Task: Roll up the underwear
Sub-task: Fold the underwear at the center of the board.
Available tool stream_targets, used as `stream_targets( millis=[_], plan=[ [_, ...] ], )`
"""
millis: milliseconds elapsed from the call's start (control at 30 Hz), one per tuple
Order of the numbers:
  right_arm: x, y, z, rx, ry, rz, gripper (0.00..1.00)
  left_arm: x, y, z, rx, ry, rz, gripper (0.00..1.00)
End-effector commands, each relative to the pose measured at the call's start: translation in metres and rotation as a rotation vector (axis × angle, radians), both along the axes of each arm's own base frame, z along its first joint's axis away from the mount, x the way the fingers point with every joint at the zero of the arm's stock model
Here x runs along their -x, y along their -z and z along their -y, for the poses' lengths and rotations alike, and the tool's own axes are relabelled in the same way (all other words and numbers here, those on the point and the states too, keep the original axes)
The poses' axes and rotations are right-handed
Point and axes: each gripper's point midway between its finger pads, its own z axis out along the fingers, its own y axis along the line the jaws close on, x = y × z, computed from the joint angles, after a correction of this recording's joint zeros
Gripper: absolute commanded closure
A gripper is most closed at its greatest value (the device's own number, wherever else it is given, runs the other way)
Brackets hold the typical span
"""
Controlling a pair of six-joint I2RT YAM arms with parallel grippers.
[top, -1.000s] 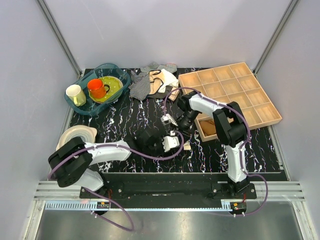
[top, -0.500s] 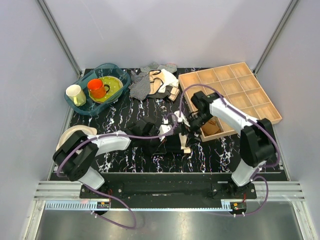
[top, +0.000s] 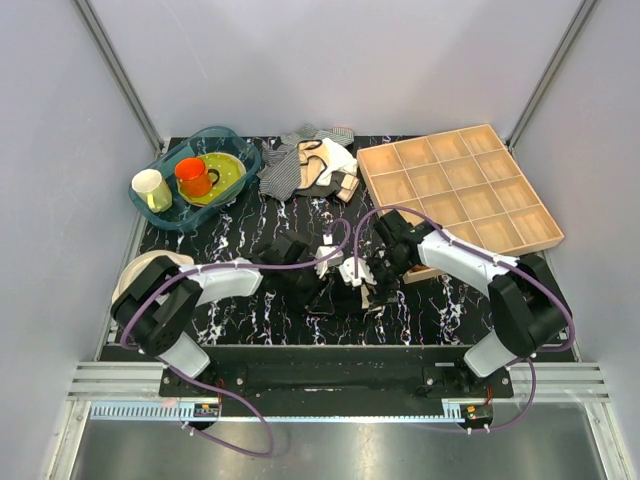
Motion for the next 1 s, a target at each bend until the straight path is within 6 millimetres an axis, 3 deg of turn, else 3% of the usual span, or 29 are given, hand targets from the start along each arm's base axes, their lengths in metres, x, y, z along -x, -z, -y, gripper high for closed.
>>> stream_targets(
  millis=[0, 67, 133, 233, 267, 367, 467, 667, 967],
  plan=[
    [-0.016, -0.028, -0.011, -0.057, 0.034, 0.054, 0.27, -0.006, -0.037, 0.007, 0.094, -0.016, 0.074, 0.44],
    [-0.014, -0.035, -0.012, -0.073, 0.053, 0.028, 0.28, -0.004, -0.045, 0.004, 0.112, -0.027, 0.099, 0.37],
    [-0.019, -0.043, -0.01, -0.085, 0.105, -0.004, 0.3, -0.004, -0.062, 0.002, 0.148, -0.043, 0.14, 0.36],
    [-0.028, -0.044, -0.012, -0.086, 0.146, -0.043, 0.4, -0.005, -0.07, -0.003, 0.164, -0.097, 0.159, 0.36],
    [-0.03, -0.035, -0.011, -0.061, 0.155, -0.061, 0.48, -0.008, -0.068, -0.006, 0.158, -0.117, 0.156, 0.36],
    [-0.036, -0.025, -0.014, -0.032, 0.17, -0.106, 0.58, -0.013, -0.052, -0.011, 0.118, -0.173, 0.118, 0.41],
    [-0.039, -0.015, -0.016, 0.003, 0.181, -0.133, 0.67, -0.016, -0.042, -0.012, 0.107, -0.207, 0.073, 0.53],
    [-0.036, 0.002, -0.013, 0.071, 0.171, -0.123, 0.71, -0.027, -0.019, -0.025, 0.049, -0.314, 0.039, 0.54],
    [-0.091, 0.022, -0.01, 0.151, 0.345, 0.068, 0.75, -0.049, -0.004, -0.051, -0.006, -0.493, 0.047, 0.5]
  ],
)
